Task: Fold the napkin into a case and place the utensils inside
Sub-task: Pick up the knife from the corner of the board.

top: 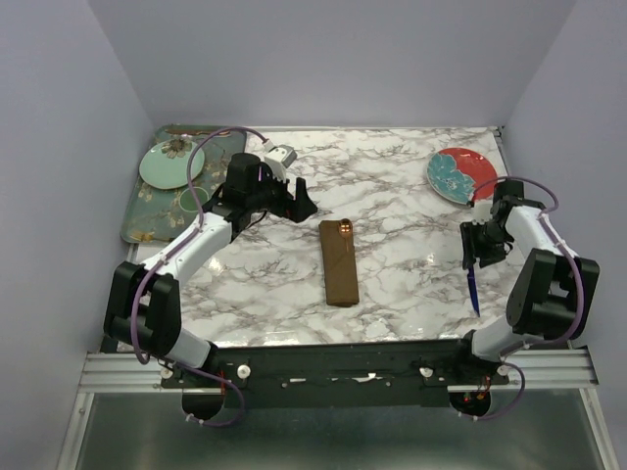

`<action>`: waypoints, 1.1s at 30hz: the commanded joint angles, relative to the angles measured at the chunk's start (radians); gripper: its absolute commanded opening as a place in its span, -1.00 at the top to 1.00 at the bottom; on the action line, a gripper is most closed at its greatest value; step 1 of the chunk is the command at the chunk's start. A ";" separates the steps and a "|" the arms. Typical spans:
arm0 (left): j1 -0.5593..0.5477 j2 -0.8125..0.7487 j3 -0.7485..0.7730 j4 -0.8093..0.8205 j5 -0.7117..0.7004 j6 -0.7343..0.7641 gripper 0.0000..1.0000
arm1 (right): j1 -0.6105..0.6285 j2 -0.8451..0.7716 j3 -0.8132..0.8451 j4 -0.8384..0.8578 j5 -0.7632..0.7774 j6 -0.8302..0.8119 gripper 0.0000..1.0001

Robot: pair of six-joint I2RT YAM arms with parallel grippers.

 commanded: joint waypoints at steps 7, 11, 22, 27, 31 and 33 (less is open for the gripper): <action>-0.012 -0.093 -0.040 -0.036 -0.008 0.117 -0.97 | -0.027 0.180 0.029 0.180 0.094 0.044 -0.03; -0.015 -0.104 -0.043 -0.035 -0.006 0.135 -0.97 | -0.038 0.240 0.026 0.206 0.095 0.033 0.16; -0.018 -0.112 -0.014 -0.056 -0.015 0.253 -0.97 | -0.050 0.205 0.046 0.146 -0.107 0.059 0.99; -0.019 -0.118 -0.001 -0.056 0.052 0.387 -0.97 | -0.050 0.119 0.127 0.087 -0.303 0.077 0.99; -0.047 -0.112 0.016 -0.050 0.112 0.523 -0.97 | -0.050 0.084 0.167 0.048 -0.425 0.102 0.99; -0.088 -0.102 0.026 -0.058 0.124 0.641 -0.97 | -0.050 0.065 0.172 0.031 -0.465 0.111 0.99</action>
